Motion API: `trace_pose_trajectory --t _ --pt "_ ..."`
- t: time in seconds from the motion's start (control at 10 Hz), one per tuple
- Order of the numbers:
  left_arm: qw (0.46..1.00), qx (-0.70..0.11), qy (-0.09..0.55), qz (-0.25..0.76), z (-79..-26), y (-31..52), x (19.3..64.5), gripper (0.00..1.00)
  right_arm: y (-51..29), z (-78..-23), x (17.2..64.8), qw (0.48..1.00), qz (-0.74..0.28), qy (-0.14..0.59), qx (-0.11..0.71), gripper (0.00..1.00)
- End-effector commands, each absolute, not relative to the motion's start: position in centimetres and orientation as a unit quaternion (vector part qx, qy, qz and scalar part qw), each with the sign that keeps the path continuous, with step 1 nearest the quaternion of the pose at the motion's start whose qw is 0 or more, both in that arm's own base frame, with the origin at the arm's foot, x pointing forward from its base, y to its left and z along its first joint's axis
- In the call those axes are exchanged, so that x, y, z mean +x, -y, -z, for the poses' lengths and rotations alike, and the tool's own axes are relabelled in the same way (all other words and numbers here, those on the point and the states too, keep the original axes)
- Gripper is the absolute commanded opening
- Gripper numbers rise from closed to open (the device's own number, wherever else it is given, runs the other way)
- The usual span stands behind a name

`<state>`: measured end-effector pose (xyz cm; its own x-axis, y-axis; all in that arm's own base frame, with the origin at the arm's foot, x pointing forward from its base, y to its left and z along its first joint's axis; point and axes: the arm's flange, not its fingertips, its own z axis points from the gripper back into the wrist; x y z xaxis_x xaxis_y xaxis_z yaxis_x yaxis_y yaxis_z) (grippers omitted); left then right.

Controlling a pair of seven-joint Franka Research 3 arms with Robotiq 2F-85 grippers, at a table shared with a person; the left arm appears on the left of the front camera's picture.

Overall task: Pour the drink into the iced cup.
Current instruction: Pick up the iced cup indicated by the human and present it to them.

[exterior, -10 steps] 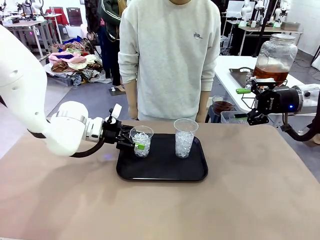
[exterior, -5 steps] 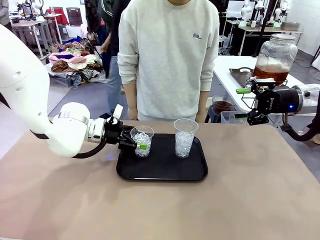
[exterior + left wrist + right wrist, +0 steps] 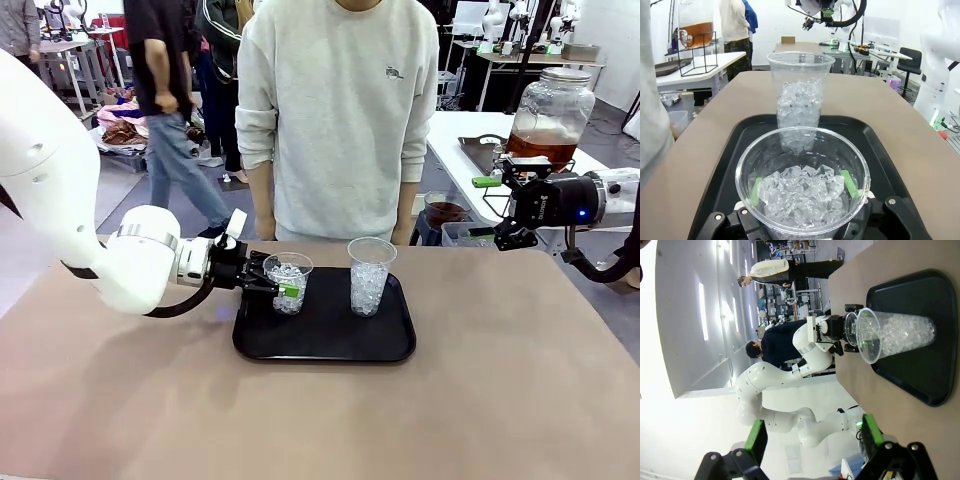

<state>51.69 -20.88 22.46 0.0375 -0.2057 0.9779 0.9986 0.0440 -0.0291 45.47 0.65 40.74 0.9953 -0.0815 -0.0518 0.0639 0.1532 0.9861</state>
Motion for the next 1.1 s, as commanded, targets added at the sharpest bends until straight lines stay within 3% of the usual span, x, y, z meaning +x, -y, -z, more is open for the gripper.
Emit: trace_pose_trajectory --t 0.0,0.3,1.0 --pt "0.555 -0.440 0.470 0.527 -23.1 20.8 51.2 0.72 -0.7 -40.9 45.5 0.759 0.046 0.008 0.650 1.00" --pt "0.560 -0.437 0.482 0.513 -24.9 20.8 51.8 0.72 -0.7 -40.9 45.5 0.759 0.046 0.008 0.650 1.00" --pt "0.549 -0.419 0.471 0.548 -38.0 23.8 56.2 0.72 -0.7 -40.9 45.5 0.759 0.046 0.008 0.650 1.00"
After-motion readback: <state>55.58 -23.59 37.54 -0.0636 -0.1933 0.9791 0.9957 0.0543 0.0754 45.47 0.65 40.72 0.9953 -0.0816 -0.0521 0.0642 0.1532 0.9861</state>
